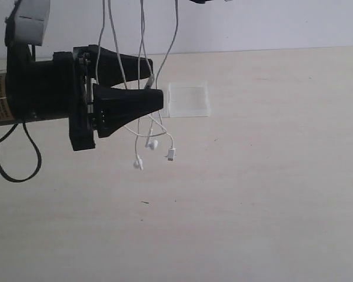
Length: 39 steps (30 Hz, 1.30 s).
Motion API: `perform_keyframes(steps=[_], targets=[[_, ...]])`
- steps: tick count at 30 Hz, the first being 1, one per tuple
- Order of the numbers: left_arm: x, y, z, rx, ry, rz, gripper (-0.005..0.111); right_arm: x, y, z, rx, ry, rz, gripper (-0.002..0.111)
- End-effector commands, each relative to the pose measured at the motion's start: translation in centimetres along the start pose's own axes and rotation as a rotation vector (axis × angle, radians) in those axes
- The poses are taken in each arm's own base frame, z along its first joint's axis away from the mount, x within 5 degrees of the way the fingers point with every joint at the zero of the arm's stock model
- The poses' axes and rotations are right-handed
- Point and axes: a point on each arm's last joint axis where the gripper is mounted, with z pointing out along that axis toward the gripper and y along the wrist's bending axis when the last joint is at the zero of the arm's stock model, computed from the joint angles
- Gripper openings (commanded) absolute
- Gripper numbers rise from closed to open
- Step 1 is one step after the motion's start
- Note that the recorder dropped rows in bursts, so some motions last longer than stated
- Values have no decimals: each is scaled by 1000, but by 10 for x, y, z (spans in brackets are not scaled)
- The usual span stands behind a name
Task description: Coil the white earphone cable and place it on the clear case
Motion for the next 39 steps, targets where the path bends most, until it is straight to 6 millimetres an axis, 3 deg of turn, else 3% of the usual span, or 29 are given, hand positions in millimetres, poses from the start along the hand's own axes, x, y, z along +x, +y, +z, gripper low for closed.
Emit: perform_keyframes(steps=[1, 6, 21, 23, 26, 28, 34, 39], targets=[[0, -2, 11, 30, -15, 2, 66, -3, 0, 0, -4, -18, -1, 0], [9, 1, 21, 44, -7, -21, 66, -5, 0, 0, -7, -33, 6, 0], [21, 7, 24, 21, -1, -66, 65, -2, 0, 0, -3, -2, 11, 0], [21, 9, 22, 15, -2, -66, 57, 0, -1, 0, 2, 16, 2, 0], [21, 10, 21, 12, 1, -71, 28, 1, -3, 0, 30, 28, -9, 0], [22, 10, 19, 14, 7, -71, 17, 1, -4, -1, 46, 35, -14, 0], [23, 8, 19, 40, 28, -58, 31, 1, -7, -1, 82, 39, 5, 0], [24, 8, 19, 36, 34, -58, 32, 1, -7, -1, 82, 38, 7, 0]])
